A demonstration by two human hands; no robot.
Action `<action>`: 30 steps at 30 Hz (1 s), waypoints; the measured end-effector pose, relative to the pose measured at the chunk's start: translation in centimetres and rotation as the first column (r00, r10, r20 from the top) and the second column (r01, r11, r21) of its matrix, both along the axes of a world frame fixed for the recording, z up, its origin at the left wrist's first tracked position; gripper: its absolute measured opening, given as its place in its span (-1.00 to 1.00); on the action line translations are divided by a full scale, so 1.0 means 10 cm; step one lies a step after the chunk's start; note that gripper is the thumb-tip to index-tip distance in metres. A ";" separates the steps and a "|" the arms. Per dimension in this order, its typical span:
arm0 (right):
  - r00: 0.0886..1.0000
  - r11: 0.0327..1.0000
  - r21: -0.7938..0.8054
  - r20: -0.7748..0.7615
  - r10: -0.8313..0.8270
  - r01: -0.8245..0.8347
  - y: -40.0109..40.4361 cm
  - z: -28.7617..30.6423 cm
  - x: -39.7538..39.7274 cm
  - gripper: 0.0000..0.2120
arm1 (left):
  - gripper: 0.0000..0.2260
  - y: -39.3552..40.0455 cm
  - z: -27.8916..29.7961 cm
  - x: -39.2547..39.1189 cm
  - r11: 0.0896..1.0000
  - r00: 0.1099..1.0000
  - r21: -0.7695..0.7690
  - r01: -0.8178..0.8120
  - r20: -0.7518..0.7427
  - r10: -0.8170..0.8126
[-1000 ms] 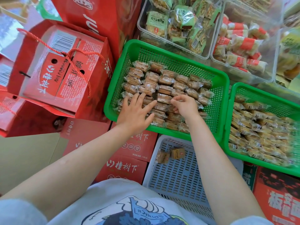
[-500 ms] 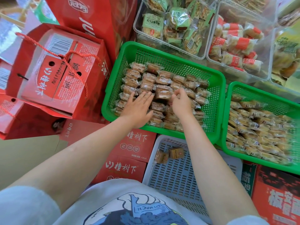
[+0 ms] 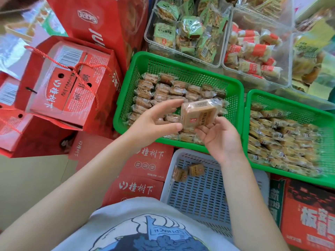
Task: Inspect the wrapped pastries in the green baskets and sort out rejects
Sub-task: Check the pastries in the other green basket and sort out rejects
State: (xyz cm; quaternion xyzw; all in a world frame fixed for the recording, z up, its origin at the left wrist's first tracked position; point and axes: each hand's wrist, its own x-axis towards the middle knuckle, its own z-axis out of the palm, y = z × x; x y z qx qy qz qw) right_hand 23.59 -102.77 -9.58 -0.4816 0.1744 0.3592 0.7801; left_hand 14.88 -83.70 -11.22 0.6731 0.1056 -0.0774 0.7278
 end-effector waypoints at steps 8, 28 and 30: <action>0.993 0.990 -0.092 -0.060 0.105 -0.110 0.02 0.12 -0.64 -0.66 | -0.83 -0.15 0.23 -0.34 0.960 0.962 -0.072 -0.272 0.014 0.274; 0.944 0.915 -0.322 0.296 -0.148 0.245 -0.14 0.28 -1.36 -0.72 | -0.84 -0.56 0.40 -0.94 0.952 0.946 -0.003 -0.307 -0.108 0.305; 0.947 0.919 -0.315 0.289 -0.144 0.236 -0.18 0.29 -1.37 -0.74 | -0.84 -0.58 0.39 -0.97 0.957 0.957 -0.117 -0.266 -0.151 0.248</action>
